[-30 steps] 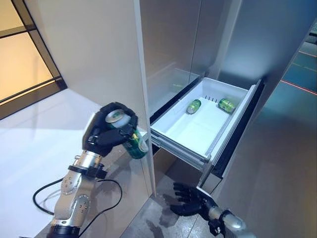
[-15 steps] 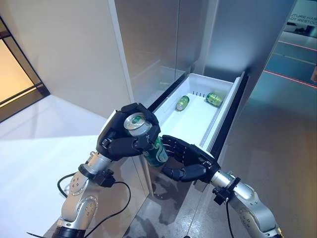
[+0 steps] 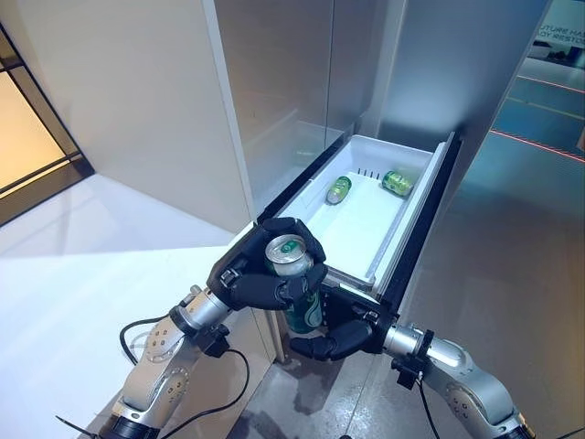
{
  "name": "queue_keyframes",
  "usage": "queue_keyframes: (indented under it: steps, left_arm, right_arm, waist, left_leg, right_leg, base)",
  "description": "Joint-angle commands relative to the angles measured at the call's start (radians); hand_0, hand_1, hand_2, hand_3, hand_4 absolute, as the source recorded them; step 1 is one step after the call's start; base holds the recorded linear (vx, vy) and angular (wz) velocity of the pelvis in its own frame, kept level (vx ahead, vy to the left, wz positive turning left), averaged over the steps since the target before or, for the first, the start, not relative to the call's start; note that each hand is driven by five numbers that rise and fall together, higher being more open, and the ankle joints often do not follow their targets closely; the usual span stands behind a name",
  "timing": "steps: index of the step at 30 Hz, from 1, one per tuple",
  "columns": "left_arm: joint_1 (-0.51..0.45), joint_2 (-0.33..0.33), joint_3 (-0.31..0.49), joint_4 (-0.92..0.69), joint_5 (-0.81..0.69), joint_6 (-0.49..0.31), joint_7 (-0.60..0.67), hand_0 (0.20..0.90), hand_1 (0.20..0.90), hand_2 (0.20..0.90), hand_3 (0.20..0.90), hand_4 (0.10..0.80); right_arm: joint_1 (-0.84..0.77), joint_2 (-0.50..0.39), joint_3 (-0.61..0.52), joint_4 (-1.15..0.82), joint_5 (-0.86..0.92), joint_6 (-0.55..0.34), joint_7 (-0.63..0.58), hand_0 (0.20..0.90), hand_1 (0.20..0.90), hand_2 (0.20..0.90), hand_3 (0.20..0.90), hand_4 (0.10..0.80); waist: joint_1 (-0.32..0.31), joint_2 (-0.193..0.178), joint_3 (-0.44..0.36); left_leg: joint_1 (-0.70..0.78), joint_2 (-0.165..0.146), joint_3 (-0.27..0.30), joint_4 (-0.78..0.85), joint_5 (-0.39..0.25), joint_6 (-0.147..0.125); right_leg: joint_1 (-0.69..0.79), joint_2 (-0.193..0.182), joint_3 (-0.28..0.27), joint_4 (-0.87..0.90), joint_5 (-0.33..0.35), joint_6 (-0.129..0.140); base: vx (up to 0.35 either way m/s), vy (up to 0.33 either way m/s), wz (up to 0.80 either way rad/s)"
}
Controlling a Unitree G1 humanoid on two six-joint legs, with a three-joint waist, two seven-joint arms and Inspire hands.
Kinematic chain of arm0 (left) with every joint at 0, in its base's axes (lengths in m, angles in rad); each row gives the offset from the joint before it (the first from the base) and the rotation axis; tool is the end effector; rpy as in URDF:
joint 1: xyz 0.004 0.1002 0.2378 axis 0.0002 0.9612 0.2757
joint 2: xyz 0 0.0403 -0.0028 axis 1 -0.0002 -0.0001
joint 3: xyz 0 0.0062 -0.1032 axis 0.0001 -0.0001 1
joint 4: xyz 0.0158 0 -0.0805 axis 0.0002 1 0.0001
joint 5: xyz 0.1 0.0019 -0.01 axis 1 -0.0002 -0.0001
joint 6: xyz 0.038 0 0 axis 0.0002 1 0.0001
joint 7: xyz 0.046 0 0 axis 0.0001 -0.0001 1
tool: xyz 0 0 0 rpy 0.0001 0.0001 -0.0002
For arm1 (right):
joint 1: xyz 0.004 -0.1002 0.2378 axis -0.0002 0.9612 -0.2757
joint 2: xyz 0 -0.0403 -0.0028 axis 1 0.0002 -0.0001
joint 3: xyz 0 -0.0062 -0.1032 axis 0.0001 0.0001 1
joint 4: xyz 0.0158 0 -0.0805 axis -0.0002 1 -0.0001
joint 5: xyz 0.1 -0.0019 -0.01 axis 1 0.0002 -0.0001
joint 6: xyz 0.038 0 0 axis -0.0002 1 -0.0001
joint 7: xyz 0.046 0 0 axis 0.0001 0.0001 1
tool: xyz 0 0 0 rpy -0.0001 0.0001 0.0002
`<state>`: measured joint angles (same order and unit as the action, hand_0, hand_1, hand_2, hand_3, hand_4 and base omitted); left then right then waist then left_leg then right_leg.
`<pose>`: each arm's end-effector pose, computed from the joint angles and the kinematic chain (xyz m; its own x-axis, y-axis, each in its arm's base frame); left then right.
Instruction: Put drinks into fridge and close the fridge
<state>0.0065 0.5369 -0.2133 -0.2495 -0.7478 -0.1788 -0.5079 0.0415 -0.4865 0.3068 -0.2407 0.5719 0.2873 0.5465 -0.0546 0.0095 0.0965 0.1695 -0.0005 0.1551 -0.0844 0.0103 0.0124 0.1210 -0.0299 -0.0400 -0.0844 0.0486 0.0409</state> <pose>0.1945 0.1899 0.0974 0.6572 -0.6703 0.3447 0.7280 0.6830 -0.0597 0.1831 -0.1661 0.0584 0.5730 0.8063 -0.1465 -0.7723 0.5911 0.2328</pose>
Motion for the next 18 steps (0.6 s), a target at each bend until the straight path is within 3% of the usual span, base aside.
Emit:
queue_keyframes:
  steps: [1, 12, 18]
  left_arm:
    - [-0.226, -0.040, -0.019, -0.071, -0.095, -0.091, -0.009, 0.300, 0.300, 0.300, 0.200, 0.100]
    - [-0.235, -0.069, -0.080, -0.075, -0.107, -0.045, -0.011, 0.300, 0.300, 0.300, 0.200, 0.100]
    - [-0.230, -0.073, -0.072, -0.076, -0.102, -0.036, -0.014, 0.300, 0.300, 0.300, 0.200, 0.100]
  right_arm:
    - [-0.160, 0.066, 0.061, -0.106, 0.130, -0.040, 0.116, 0.900, 0.900, 0.900, 0.900, 0.800]
    - [-0.227, 0.068, 0.064, -0.127, 0.169, -0.113, -0.015, 0.900, 0.900, 0.900, 0.900, 0.800]
    - [-0.246, 0.083, 0.032, -0.116, 0.306, -0.046, -0.099, 0.900, 0.900, 0.900, 0.900, 0.800]
  waist:
    - [0.012, -0.018, -0.054]
    - [0.015, -0.020, -0.049]
    - [0.019, -0.022, -0.049]
  left_leg:
    - [0.013, -0.040, -0.067, 0.000, -0.050, 0.029]
    - [0.012, -0.041, -0.068, 0.002, -0.052, 0.029]
    - [0.013, -0.041, -0.068, 0.003, -0.054, 0.029]
  right_leg:
    - [0.001, 0.029, 0.014, 0.050, -0.052, 0.023]
    - [0.002, 0.028, 0.014, 0.044, -0.045, 0.024]
    - [0.004, 0.027, 0.008, 0.041, -0.042, 0.025]
  base:
    - [0.000, 0.000, 0.00]
    - [0.000, 0.000, 0.00]
    - [0.000, 0.000, 0.00]
